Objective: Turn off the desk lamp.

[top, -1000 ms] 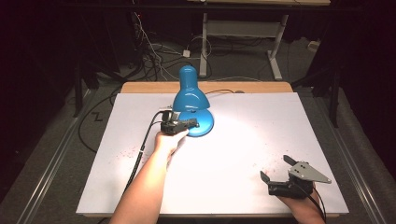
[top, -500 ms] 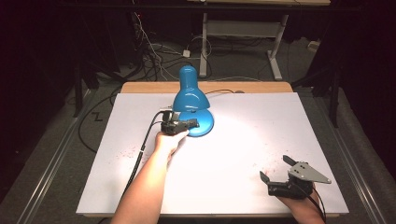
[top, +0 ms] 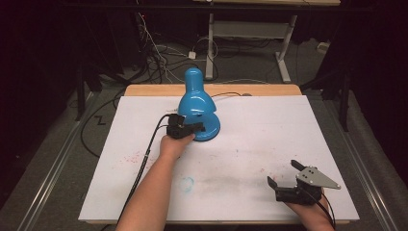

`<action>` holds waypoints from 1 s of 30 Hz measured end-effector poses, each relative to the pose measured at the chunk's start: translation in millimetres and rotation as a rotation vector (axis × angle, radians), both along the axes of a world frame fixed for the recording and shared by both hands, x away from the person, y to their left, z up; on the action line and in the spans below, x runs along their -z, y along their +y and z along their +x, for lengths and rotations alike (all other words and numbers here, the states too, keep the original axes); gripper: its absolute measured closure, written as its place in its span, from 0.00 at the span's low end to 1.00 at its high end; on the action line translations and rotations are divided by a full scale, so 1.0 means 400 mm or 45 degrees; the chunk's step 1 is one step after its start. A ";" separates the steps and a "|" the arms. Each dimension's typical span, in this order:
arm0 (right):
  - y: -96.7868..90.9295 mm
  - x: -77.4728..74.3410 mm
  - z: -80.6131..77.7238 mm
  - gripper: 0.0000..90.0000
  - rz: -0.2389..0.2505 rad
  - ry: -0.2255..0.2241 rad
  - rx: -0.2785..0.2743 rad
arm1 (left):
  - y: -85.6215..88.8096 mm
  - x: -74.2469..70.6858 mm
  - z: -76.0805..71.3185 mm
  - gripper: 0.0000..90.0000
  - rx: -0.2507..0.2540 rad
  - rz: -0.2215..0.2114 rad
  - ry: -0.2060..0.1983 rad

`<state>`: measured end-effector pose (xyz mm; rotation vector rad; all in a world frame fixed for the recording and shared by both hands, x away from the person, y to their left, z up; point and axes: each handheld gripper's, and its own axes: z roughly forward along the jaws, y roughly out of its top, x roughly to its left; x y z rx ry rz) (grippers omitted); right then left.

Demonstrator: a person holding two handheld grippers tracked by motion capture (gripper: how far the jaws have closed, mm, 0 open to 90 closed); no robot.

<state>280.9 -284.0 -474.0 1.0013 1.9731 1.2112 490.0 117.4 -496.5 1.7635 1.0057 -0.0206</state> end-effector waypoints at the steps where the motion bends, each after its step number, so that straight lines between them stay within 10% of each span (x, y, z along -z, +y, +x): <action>1: -0.001 0.000 0.000 0.02 0.002 0.000 0.001 | 0.000 0.000 -0.001 0.98 0.003 0.006 -0.003; 20: -0.006 0.003 0.005 0.01 -0.001 0.005 0.009 | 0.022 -0.009 -0.018 0.98 -0.017 -0.035 0.004; 30: -0.004 0.004 0.009 0.01 0.000 0.004 0.004 | 0.053 -0.027 -0.083 0.98 -0.005 0.038 -0.023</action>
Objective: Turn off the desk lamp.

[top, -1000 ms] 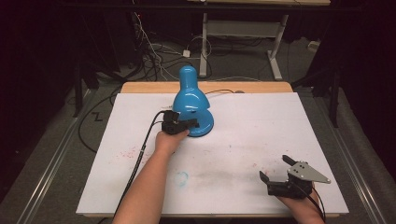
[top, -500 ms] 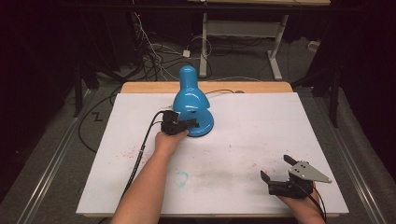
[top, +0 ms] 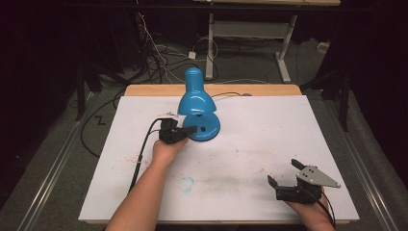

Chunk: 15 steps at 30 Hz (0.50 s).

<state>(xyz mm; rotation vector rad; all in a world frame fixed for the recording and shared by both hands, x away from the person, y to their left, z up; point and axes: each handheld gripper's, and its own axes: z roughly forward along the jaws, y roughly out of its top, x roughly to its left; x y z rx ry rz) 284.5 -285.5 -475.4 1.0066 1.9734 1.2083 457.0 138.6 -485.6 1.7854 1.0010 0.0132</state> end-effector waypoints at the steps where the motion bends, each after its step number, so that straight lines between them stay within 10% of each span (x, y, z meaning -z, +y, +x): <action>1: 0.001 0.001 0.001 0.01 -0.003 0.000 -0.002 | 0.004 0.000 -0.009 0.98 0.001 0.006 -0.004; 15: 0.009 0.000 -0.002 0.01 -0.002 0.000 -0.001 | 0.073 -0.010 -0.141 0.98 -0.039 0.145 -0.054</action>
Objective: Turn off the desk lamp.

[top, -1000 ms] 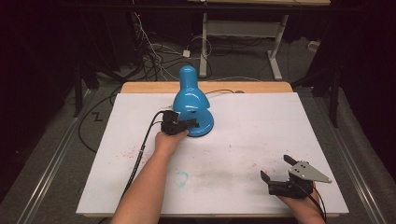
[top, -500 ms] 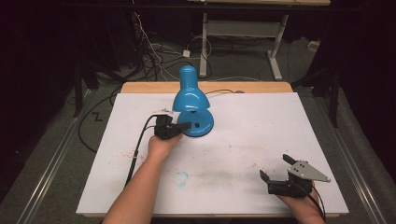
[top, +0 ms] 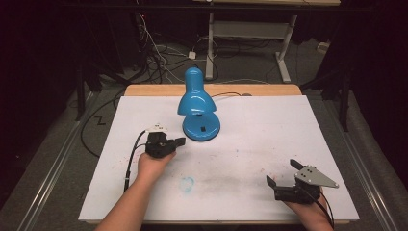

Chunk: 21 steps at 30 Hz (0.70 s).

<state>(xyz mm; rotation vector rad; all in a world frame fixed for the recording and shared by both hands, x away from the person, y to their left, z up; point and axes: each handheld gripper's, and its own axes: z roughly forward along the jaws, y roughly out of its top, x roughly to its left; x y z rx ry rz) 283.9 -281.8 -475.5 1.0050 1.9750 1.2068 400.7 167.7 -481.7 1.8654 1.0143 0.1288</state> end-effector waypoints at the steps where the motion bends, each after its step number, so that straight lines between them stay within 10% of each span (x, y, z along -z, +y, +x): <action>1: 0.000 0.000 0.000 0.01 -0.001 0.000 0.000 | 0.005 0.001 -0.013 0.98 0.000 0.016 -0.008; 15: -0.007 -0.007 -0.011 0.01 0.010 -0.020 0.012 | 0.064 0.012 -0.213 0.98 -0.069 0.161 -0.108; 21: -0.004 -0.004 -0.010 0.01 0.004 -0.012 0.020 | 0.087 0.025 -0.215 0.98 -0.076 0.148 -0.074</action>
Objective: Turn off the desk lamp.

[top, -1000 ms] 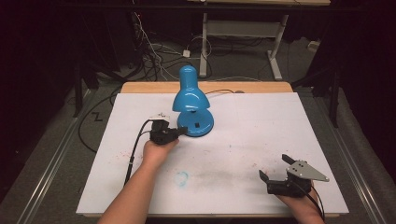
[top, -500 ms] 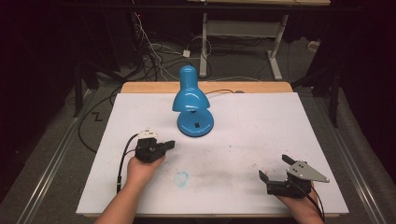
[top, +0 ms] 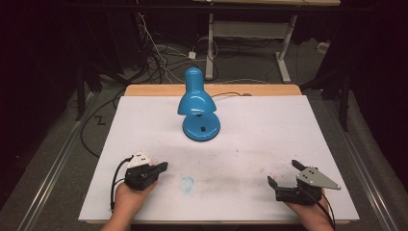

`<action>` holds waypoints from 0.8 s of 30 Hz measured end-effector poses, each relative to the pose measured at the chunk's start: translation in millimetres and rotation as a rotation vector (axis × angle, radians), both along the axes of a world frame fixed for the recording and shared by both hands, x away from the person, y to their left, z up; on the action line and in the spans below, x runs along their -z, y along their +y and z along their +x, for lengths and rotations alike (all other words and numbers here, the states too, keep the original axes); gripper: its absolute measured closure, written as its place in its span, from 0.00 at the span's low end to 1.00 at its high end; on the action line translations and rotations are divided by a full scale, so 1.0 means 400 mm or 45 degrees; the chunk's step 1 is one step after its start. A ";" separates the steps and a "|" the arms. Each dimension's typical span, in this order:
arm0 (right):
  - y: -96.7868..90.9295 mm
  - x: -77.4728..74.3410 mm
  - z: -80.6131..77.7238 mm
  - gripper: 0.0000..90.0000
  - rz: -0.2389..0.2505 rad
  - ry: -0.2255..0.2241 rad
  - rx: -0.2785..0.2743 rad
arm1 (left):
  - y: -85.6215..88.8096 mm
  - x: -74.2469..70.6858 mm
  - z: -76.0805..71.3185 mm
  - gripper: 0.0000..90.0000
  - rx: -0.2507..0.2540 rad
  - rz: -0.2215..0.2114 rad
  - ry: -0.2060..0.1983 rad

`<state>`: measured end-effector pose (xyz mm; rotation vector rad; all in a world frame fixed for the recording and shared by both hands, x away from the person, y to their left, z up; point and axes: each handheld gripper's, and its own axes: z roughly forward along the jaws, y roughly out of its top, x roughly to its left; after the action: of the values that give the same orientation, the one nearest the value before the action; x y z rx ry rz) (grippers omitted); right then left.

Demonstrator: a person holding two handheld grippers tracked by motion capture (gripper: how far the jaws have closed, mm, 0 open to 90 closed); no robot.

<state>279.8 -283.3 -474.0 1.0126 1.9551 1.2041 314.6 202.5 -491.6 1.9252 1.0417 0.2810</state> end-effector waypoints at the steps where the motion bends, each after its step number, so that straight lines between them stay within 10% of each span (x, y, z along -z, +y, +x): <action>1: 0.002 -0.001 -0.001 0.01 -0.001 -0.001 -0.003 | 0.004 0.000 0.001 0.98 0.001 -0.003 -0.003; 4: 0.005 -0.002 -0.003 0.01 -0.006 -0.005 -0.006 | 0.006 0.000 0.000 0.97 0.019 0.006 -0.023; 21: 0.003 0.003 -0.005 0.01 -0.004 -0.005 0.000 | -0.014 -0.007 -0.007 0.00 0.113 0.051 -0.075; 24: 0.003 0.002 -0.007 0.01 -0.002 -0.011 -0.004 | -0.015 -0.016 -0.015 0.00 0.109 0.036 -0.129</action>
<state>277.1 -282.3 -474.9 1.0025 1.9507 1.2069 308.8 196.6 -485.1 1.9545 0.8912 0.3433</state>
